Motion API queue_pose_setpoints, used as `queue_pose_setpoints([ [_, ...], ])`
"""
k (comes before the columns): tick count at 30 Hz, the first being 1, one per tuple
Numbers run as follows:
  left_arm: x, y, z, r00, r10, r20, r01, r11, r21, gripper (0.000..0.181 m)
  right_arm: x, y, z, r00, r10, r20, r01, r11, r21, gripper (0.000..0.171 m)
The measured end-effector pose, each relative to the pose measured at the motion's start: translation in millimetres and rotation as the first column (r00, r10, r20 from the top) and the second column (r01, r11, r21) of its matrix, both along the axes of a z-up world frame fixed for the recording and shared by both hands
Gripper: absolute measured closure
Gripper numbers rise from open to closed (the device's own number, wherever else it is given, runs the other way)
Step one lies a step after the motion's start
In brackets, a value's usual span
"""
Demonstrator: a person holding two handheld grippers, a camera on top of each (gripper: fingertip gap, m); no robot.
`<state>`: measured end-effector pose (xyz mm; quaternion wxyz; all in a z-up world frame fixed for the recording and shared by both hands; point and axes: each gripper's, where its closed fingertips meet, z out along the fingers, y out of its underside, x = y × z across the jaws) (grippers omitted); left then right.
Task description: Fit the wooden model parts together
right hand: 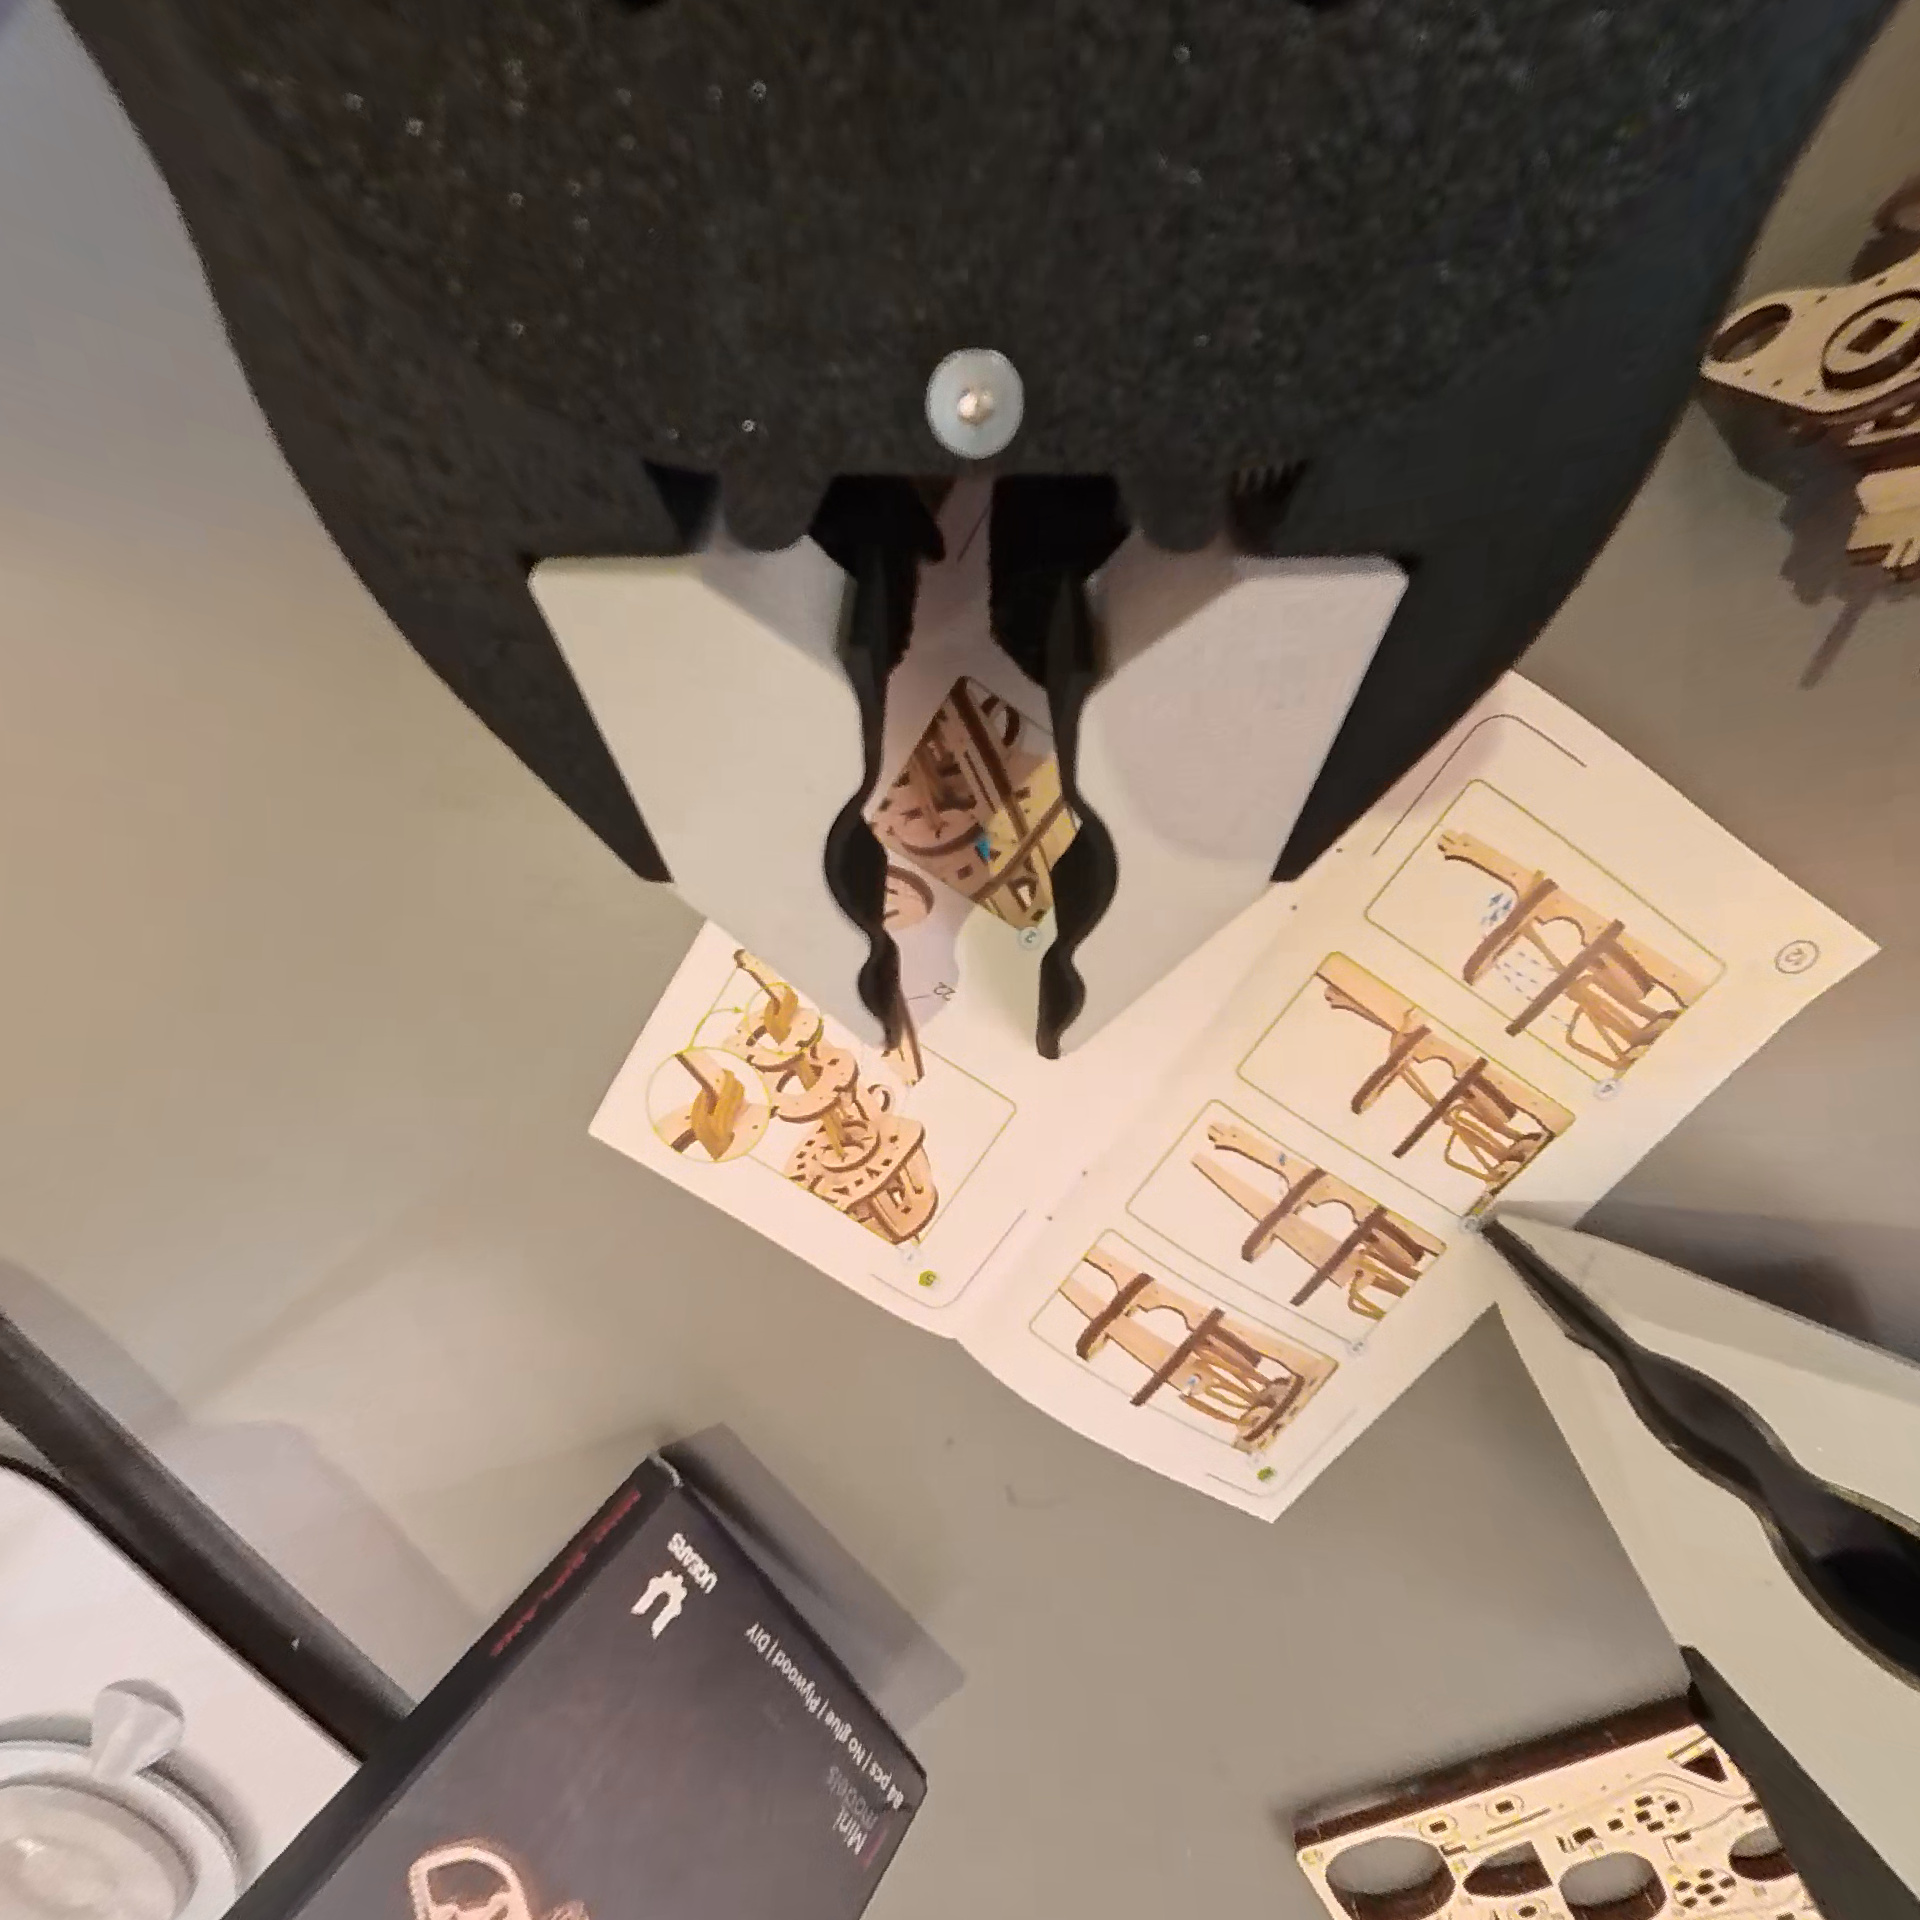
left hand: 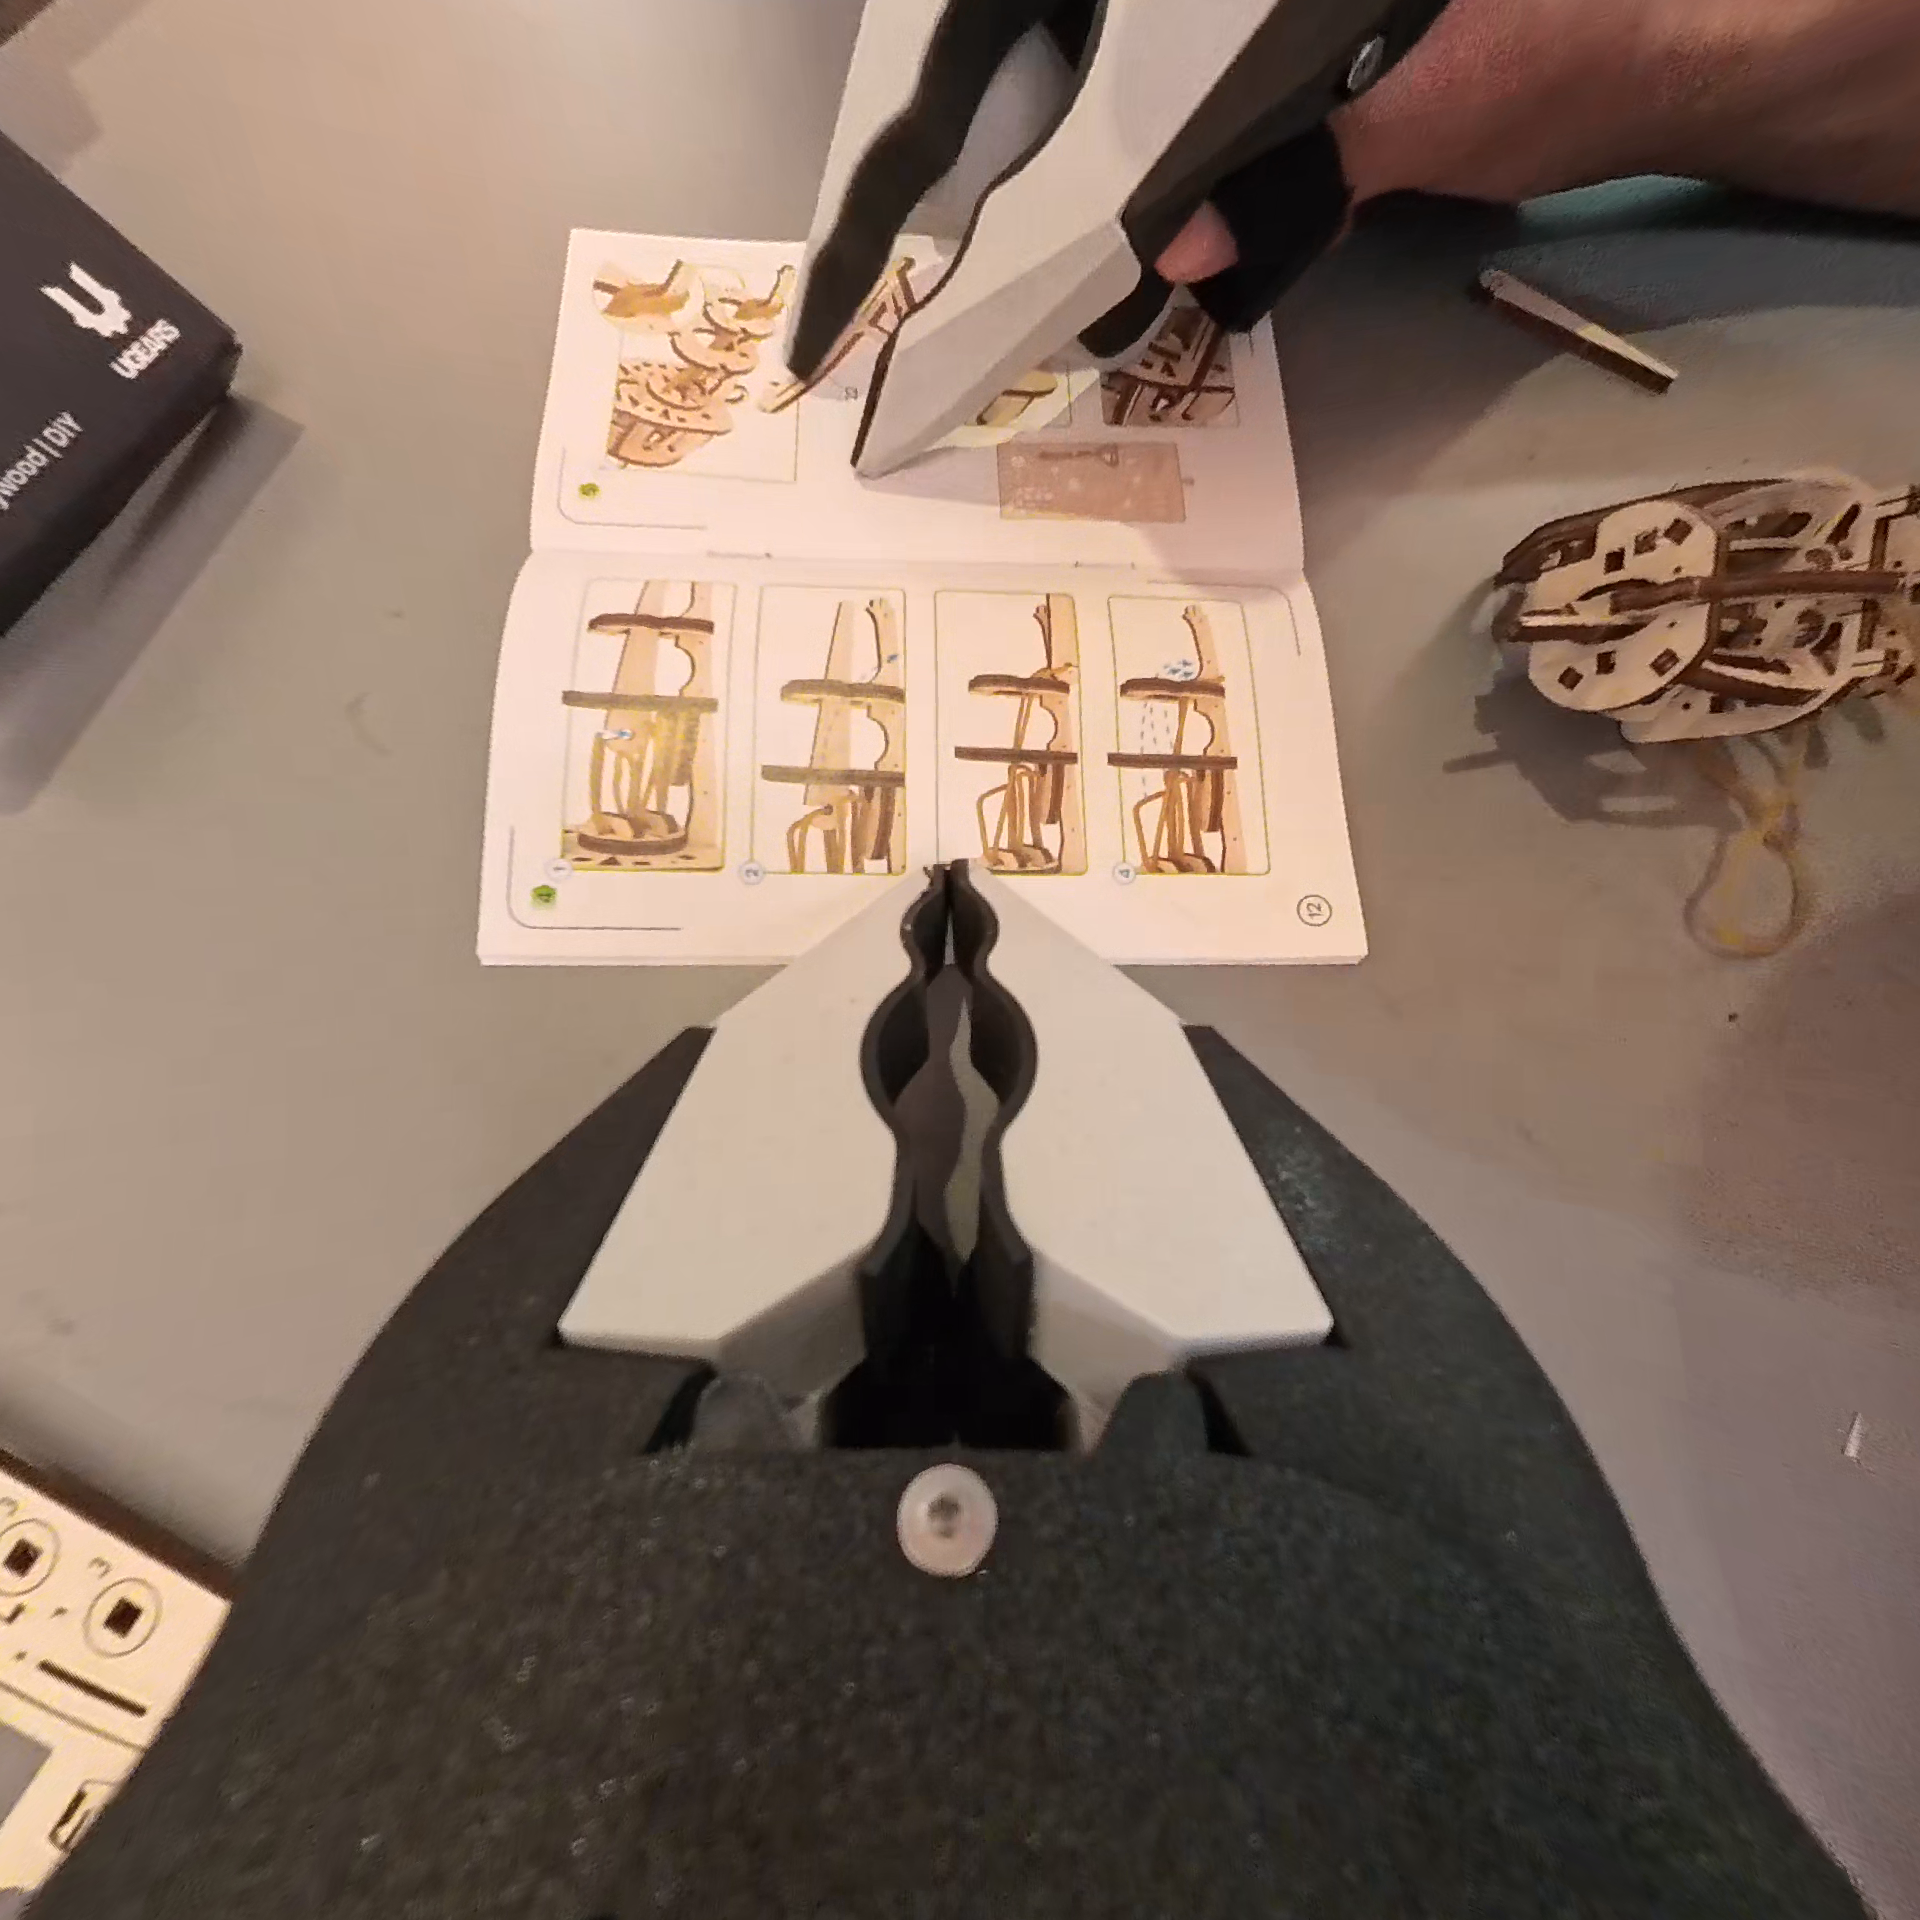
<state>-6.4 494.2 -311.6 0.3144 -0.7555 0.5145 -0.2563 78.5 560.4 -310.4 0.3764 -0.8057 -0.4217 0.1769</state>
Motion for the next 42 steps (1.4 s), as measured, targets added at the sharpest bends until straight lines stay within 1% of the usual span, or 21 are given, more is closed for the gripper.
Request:
queue_pose_setpoints([
  [19,0.1,-0.3,-0.4,1.000,-0.001,-0.010,0.001,1.000,0.026,0.181,-0.5,0.2,-0.2,1.000,0.003,-0.003,-0.003,1.000,-0.004,0.147],
  [23,0.6,-0.3,-0.5,1.000,-0.005,-0.019,0.006,0.999,0.050,0.181,0.8,2.5,0.6,1.000,-0.012,-0.011,0.012,1.000,-0.008,0.143],
  [24,0.5,-0.4,-0.6,1.000,-0.005,-0.022,0.006,0.998,0.056,0.181,1.5,3.6,1.9,1.000,-0.019,-0.021,0.019,1.000,-0.007,0.139],
  [27,0.6,-0.6,-0.8,0.999,-0.006,-0.044,0.011,0.993,0.114,0.181,5.8,9.8,12.2,0.997,-0.054,-0.057,0.057,0.997,0.056,0.127],
  [29,0.5,-0.5,-0.8,0.998,-0.004,-0.065,0.015,0.986,0.168,0.181,14.0,14.2,27.6,0.988,-0.109,-0.113,0.123,0.985,0.125,0.130],
  [31,0.2,-0.6,-0.5,0.996,0.001,-0.091,0.021,0.971,0.239,0.181,11.9,-1.8,51.5,0.979,-0.095,-0.180,0.114,0.989,0.094,0.130],
  [32,0.3,-0.7,-0.2,0.994,0.003,-0.106,0.027,0.959,0.283,0.181,13.1,-10.8,64.6,0.976,-0.105,-0.189,0.122,0.989,0.079,0.130],
  [33,0.3,-1.0,0.3,0.993,0.006,-0.120,0.034,0.944,0.329,0.179,18.7,-17.8,75.3,0.973,-0.144,-0.182,0.160,0.984,0.073,0.129],
  [35,0.7,-1.6,2.8,0.991,0.012,-0.137,0.046,0.911,0.410,0.175,34.7,-36.2,85.9,0.956,-0.241,-0.165,0.252,0.967,0.046,0.120],
  [37,-0.4,0.4,10.3,0.993,0.037,-0.109,0.018,0.885,0.466,0.175,53.5,-63.3,79.7,0.928,-0.342,-0.145,0.344,0.939,-0.012,0.123],
  [38,-1.3,-0.2,14.9,0.996,0.047,-0.079,-0.005,0.885,0.465,0.175,63.8,-79.6,69.5,0.909,-0.398,-0.125,0.395,0.917,-0.050,0.128],
  [39,-1.9,-3.4,19.0,0.998,0.051,-0.039,-0.029,0.901,0.433,0.175,72.4,-98.2,56.2,0.892,-0.442,-0.098,0.435,0.896,-0.089,0.133],
  [42,-5.9,-22.0,34.9,0.992,0.082,0.097,-0.104,0.961,0.257,0.168,93.6,-153.4,20.9,0.844,-0.537,0.002,0.531,0.835,-0.144,0.133],
])
